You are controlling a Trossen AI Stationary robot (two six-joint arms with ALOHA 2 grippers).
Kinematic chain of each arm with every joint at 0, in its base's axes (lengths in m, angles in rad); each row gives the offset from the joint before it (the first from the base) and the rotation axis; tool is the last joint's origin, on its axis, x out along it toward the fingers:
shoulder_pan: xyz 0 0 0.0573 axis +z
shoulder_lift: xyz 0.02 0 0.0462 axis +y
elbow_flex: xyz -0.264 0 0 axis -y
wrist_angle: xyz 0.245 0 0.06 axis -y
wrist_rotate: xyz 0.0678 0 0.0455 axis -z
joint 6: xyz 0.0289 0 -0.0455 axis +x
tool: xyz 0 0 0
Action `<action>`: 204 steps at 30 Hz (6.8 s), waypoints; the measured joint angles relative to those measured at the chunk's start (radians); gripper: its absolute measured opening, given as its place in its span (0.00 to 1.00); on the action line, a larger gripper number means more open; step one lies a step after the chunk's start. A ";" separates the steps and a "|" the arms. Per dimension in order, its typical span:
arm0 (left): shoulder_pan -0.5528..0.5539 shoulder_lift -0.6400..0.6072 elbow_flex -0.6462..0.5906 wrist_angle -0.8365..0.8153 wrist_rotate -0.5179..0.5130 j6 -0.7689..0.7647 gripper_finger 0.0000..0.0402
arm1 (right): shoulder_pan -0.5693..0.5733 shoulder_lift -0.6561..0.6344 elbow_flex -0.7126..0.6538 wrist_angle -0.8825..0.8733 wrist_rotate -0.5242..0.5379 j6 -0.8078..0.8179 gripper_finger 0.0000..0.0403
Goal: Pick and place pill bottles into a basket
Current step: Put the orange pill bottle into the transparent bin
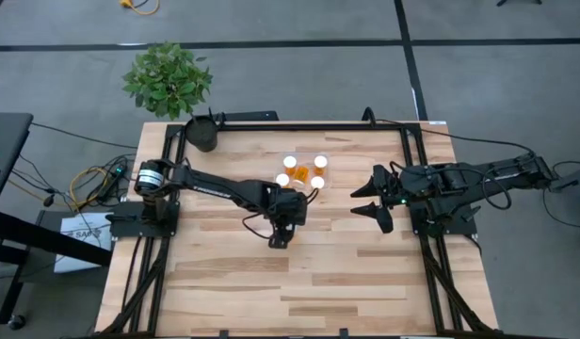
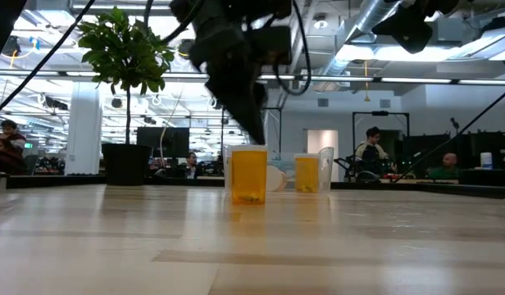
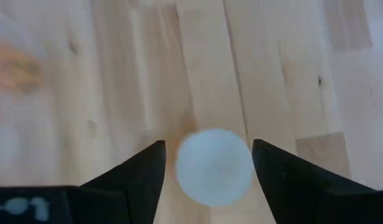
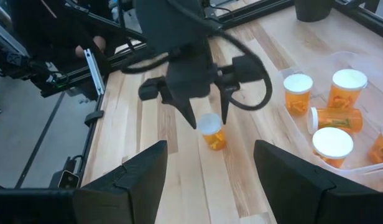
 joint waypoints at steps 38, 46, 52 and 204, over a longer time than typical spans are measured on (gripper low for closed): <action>0.006 0.001 0.289 -0.342 -0.062 0.146 0.66 | -0.001 -0.003 0.000 -0.040 0.018 0.017 0.58; -0.059 0.118 0.288 -0.338 -0.071 0.144 0.81 | -0.001 -0.003 0.000 -0.047 0.018 0.017 0.58; -0.058 0.134 0.288 -0.335 -0.049 0.126 0.85 | 0.000 -0.003 0.000 -0.051 0.018 0.017 0.58; 0.323 0.148 0.535 -0.497 -0.166 0.411 0.53 | -0.601 -0.002 0.001 -0.036 0.041 -0.300 0.58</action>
